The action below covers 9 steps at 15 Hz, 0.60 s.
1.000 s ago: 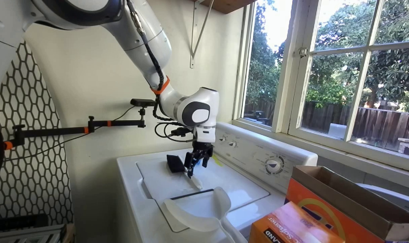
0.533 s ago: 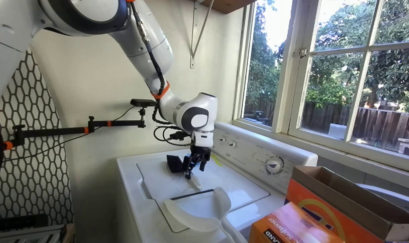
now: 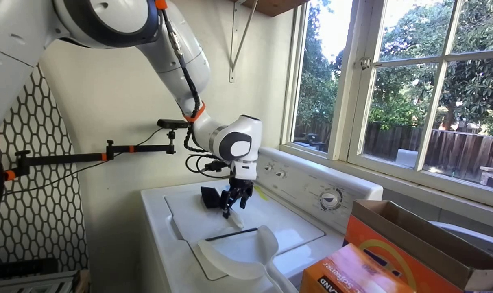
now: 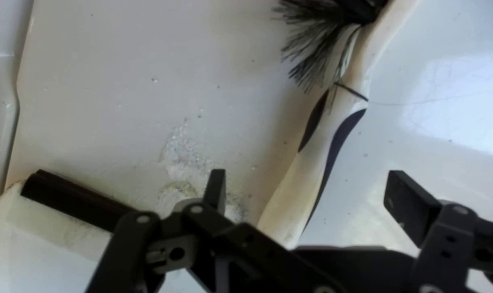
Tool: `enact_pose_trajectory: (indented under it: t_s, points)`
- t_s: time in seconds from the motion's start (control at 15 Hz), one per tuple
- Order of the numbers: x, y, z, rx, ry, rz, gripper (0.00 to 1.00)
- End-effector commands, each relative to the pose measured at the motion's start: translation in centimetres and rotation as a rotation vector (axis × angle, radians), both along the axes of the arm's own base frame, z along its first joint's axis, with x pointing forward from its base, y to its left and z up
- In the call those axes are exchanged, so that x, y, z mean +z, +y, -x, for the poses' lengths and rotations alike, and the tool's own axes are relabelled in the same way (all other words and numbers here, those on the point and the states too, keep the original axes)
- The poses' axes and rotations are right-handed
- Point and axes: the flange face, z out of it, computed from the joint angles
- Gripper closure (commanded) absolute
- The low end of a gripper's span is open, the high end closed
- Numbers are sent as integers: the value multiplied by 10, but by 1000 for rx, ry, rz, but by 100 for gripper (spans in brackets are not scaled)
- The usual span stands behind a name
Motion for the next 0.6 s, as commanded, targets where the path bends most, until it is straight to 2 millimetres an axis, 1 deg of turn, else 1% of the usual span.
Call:
enact_pose_trajectory:
  t_s: [0.0,0.13,0.2,0.4,0.47,0.53]
  points:
    - [-8,4,-4,-11,18,20,20]
    - [-10,4,-7,-22,18,17,34]
    - [-10,4,-7,-24,20,16,44]
    - [-12,4,-10,-30,20,14,67]
    - [-11,3,-11,-39,16,12,73]
    - [-8,2,-13,-39,5,4,82]
